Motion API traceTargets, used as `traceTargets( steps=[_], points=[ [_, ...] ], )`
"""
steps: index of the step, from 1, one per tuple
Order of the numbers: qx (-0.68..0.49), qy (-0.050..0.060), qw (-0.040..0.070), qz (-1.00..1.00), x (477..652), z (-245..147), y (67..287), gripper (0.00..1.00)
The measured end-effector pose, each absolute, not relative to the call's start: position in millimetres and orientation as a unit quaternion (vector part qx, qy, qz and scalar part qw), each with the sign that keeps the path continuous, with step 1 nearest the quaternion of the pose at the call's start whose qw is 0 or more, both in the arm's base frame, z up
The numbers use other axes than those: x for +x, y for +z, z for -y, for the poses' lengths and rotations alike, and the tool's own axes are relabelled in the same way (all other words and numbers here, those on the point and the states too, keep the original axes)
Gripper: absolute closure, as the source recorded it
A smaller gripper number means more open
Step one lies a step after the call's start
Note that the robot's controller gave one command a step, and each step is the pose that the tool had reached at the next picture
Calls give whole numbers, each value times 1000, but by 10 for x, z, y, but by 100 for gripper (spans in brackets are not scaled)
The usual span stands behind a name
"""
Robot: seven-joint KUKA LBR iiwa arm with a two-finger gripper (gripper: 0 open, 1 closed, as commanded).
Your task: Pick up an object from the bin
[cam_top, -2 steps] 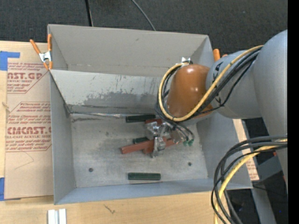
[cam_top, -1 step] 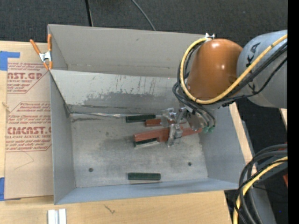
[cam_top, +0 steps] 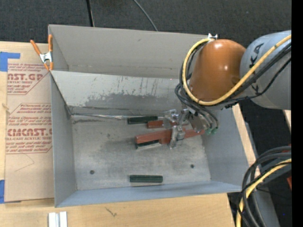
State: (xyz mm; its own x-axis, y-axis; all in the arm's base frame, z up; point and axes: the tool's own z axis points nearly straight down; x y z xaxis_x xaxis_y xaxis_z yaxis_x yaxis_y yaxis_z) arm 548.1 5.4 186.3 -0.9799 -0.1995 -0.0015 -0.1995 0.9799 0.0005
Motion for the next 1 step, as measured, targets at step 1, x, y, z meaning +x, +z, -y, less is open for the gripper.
traceTargets(
  steps=[1],
  points=[
    [-103,0,1,-995,5436,36,2821,100]
  ],
)
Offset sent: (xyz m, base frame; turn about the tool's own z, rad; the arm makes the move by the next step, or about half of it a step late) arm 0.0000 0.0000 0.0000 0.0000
